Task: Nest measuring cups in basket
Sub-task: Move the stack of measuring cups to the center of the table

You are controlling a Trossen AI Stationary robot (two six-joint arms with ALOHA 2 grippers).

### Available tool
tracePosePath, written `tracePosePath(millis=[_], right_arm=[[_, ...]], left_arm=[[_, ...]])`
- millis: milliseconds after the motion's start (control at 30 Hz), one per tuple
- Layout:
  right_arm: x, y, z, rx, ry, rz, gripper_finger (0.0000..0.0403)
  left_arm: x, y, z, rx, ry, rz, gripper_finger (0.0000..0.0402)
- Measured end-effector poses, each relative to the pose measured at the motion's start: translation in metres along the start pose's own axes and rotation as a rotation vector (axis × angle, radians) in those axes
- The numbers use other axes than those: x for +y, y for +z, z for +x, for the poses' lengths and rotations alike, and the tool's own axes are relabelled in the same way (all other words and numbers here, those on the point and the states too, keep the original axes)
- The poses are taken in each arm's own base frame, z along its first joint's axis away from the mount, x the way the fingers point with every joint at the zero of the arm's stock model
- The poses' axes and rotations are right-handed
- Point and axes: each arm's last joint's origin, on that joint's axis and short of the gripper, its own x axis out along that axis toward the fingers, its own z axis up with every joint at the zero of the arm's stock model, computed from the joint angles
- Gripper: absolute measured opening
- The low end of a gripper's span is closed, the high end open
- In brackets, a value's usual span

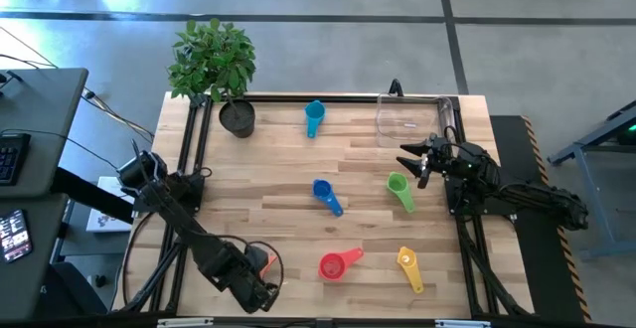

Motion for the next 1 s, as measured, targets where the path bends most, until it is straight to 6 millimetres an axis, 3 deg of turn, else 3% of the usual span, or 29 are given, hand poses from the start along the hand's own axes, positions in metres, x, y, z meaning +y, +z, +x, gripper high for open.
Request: tracePosePath(millis=[267,467,667,1000], right_arm=[[0.0,0.0,0.0,0.001,0.0,0.0,0.0225],[0.0,0.0,0.0,0.0,0.0,0.0,0.0225],[0.0,0.0,0.0,0.0,0.0,0.0,0.0225],[0.0,0.0,0.0,0.0,0.0,0.0,0.0225]], left_arm=[[0.004,-0.031,0.005,0.04,-0.027,0.019,0.0074],[0.009,-0.042,0.017,0.034,0.009,-0.007,0.0074],[0.007,-0.041,0.039,0.031,0.034,-0.011,0.0074],[0.016,-0.034,0.039,0.005,0.151,-0.025,0.0074]])
